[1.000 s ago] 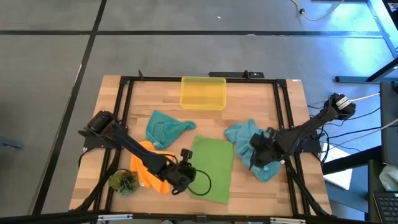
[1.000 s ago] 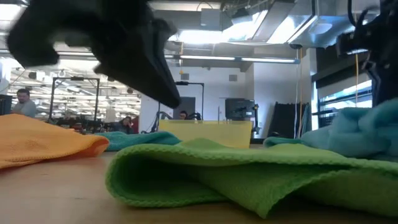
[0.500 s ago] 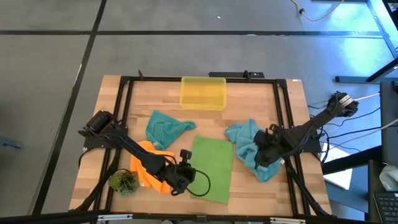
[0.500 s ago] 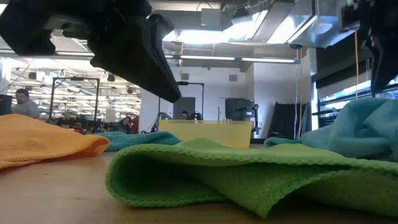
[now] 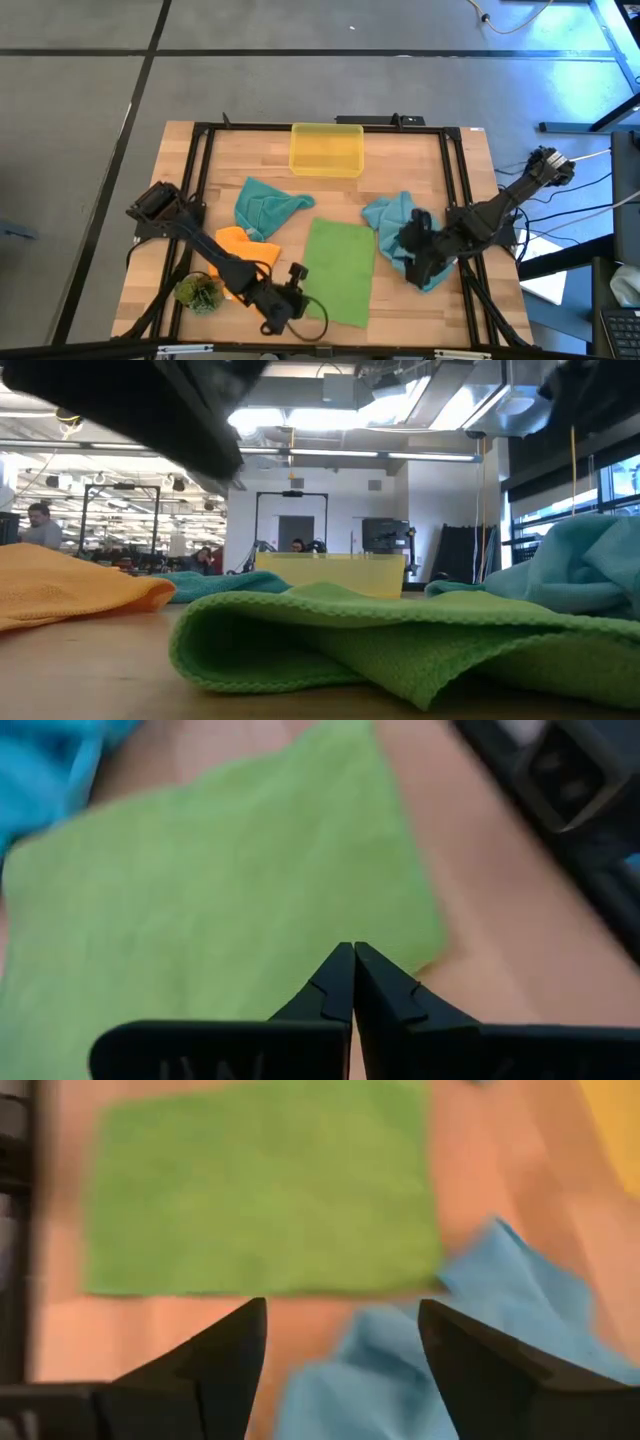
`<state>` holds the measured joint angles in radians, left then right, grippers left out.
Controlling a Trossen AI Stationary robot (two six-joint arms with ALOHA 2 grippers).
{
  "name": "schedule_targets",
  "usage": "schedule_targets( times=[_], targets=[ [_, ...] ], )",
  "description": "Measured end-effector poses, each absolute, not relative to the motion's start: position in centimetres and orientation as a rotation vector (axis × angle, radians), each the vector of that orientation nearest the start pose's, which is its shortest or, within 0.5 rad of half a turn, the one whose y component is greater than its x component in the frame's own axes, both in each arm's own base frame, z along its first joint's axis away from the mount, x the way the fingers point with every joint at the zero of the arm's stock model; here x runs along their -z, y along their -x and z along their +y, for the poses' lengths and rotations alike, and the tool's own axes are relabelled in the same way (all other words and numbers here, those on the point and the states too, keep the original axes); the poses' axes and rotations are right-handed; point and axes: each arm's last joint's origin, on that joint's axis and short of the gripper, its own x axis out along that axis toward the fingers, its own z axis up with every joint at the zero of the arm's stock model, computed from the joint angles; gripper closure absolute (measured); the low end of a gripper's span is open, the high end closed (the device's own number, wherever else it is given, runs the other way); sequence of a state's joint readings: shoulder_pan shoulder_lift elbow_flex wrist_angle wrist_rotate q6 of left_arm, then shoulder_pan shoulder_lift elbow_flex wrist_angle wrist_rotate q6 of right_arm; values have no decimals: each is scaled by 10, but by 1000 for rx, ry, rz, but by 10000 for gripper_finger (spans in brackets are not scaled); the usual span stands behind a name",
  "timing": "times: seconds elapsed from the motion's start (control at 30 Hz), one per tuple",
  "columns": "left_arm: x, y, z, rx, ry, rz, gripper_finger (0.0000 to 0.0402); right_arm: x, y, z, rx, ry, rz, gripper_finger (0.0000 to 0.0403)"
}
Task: Fold microfiber towels
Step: Fold the green microfiber cloth
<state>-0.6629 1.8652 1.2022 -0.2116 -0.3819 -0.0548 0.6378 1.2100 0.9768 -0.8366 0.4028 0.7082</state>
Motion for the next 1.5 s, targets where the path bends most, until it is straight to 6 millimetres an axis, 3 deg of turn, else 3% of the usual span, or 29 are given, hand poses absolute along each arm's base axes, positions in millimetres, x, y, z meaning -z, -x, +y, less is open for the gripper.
schedule_targets(
  times=[0.2, 0.43, 0.7, 0.87, 1.07, 1.33, 1.5],
  targets=[
    [-179, -307, -255, 318, -396, 662, 401, -277, -196, 149, -63, -119, 767, 140],
    [-162, -309, -265, 428, -451, 644, 384, -251, -210, 176, -161, -9, 739, 140],
    [-162, -320, -252, 399, -423, 659, 298, -232, -219, 184, -126, -8, 793, 140],
    [-149, -319, -245, 408, -559, 737, 267, -229, -220, 185, -119, -12, 803, 140],
    [-126, -319, -243, 402, -738, 800, 260, -229, -220, 184, -117, -8, 805, 140],
    [-121, -317, -247, 412, -982, 758, 261, -228, -220, 183, -99, 0, 806, 140],
    [-120, -322, -240, 364, -1043, 758, 262, -228, -220, 183, -90, 4, 801, 140]
  ],
)
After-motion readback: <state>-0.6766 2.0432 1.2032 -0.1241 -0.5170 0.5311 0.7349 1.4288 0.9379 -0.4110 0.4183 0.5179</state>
